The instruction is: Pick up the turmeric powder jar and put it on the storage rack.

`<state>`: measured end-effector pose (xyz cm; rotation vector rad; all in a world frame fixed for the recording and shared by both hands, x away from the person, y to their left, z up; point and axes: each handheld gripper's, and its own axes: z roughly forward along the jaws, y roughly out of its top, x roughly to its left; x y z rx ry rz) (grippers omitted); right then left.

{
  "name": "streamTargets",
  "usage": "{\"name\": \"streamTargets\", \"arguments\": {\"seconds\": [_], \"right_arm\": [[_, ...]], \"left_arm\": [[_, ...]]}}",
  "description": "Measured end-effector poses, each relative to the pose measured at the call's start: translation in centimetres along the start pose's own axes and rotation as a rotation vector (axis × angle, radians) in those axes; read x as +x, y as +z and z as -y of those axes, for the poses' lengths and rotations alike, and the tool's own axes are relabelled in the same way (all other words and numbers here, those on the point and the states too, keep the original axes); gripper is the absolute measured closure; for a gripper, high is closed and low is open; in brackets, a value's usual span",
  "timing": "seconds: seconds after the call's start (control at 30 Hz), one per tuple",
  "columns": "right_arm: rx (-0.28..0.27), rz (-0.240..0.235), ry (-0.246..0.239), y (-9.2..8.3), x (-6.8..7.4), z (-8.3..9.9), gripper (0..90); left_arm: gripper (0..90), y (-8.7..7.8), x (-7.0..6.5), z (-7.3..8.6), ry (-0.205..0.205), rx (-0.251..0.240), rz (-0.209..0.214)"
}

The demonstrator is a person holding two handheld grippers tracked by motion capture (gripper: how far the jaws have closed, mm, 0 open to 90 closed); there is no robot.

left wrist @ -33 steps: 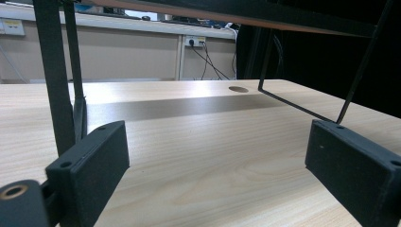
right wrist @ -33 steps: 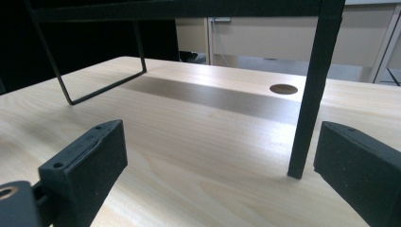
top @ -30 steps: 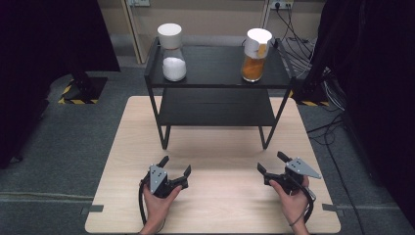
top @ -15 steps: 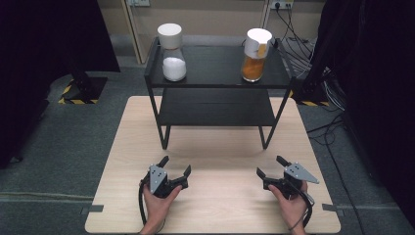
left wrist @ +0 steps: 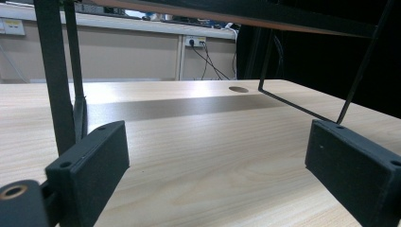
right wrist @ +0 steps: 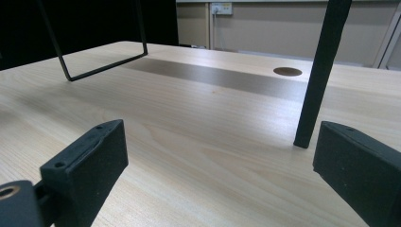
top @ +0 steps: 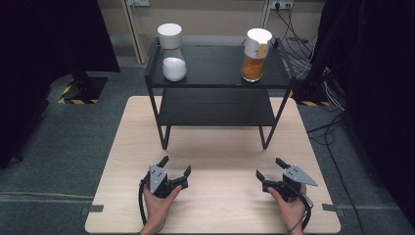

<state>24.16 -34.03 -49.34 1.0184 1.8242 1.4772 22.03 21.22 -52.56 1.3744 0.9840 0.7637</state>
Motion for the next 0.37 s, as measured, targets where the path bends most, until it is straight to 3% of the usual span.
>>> {"name": "streamTargets", "arguments": {"seconds": [0.37], "right_arm": [[-0.002,-0.007,-0.001,-0.05,-0.05,0.06,4.0]], "left_arm": [[6.2,0.02,0.07,-0.05,-0.004,0.003,0.002]]}}
